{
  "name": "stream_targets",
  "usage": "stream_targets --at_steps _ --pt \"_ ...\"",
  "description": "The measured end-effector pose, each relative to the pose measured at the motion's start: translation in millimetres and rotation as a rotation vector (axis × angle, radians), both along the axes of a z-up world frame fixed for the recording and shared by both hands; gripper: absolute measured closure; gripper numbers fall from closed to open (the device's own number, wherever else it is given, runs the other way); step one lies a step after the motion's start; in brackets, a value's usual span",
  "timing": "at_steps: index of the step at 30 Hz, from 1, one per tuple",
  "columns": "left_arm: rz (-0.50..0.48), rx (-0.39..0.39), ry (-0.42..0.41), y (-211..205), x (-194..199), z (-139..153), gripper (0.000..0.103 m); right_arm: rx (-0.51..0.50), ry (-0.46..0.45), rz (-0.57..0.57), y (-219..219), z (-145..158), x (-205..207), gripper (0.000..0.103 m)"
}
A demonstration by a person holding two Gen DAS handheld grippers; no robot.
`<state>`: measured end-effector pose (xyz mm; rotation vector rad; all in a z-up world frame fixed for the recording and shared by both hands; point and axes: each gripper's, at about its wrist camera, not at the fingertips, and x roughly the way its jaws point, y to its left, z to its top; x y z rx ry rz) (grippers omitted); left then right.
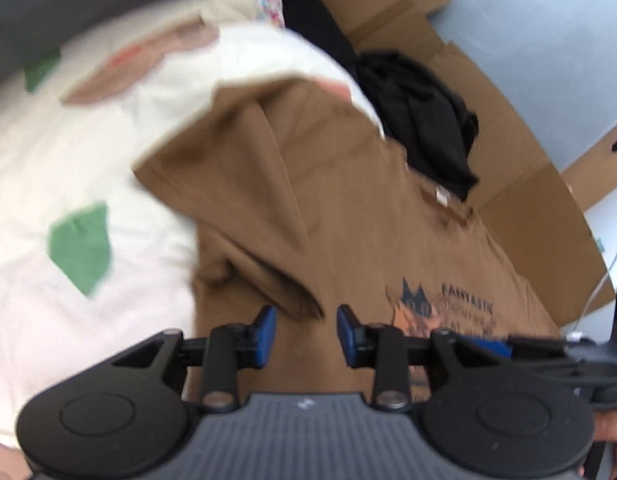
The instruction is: Fold clothes
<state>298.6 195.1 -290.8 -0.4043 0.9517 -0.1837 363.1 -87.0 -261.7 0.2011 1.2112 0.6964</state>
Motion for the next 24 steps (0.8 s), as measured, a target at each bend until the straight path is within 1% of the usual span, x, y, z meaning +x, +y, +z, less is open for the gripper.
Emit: stream_targets --at_steps 2,4,5,7,8,10,12,14,18,22,24 --pt "0.027 0.027 -0.041 8 5 9 0.067 0.012 0.004 0.003 3 -1 0 0.046" --pt "0.049 0.045 -0.061 19 11 14 0.064 0.014 0.006 0.005 5 -2 0 0.046" --pt "0.061 0.07 -0.071 24 16 15 0.064 0.015 0.008 0.006 7 -3 1 0.046" --pt "0.082 0.112 -0.076 32 24 15 0.062 0.018 0.011 0.006 9 -4 2 0.046" --pt "0.102 0.125 -0.065 38 29 13 0.06 0.021 0.013 0.006 11 -4 3 0.046" --pt "0.136 0.126 -0.047 46 34 11 0.06 0.032 0.027 0.0 14 -5 7 0.046" --pt "0.157 0.132 -0.042 54 35 7 0.06 0.065 0.056 -0.023 15 -6 12 0.046" --pt "0.176 0.142 -0.032 62 37 1 0.06 0.082 0.059 -0.027 18 -6 17 0.046" --pt "0.234 0.125 -0.033 75 44 -10 0.062 0.097 0.061 -0.025 27 -9 22 0.046" --pt "0.229 0.146 -0.04 77 56 -20 0.062 0.141 0.123 -0.055 31 -15 26 0.046" --pt "0.21 0.151 -0.06 76 60 -24 0.062 0.146 0.128 -0.052 34 -15 27 0.046"
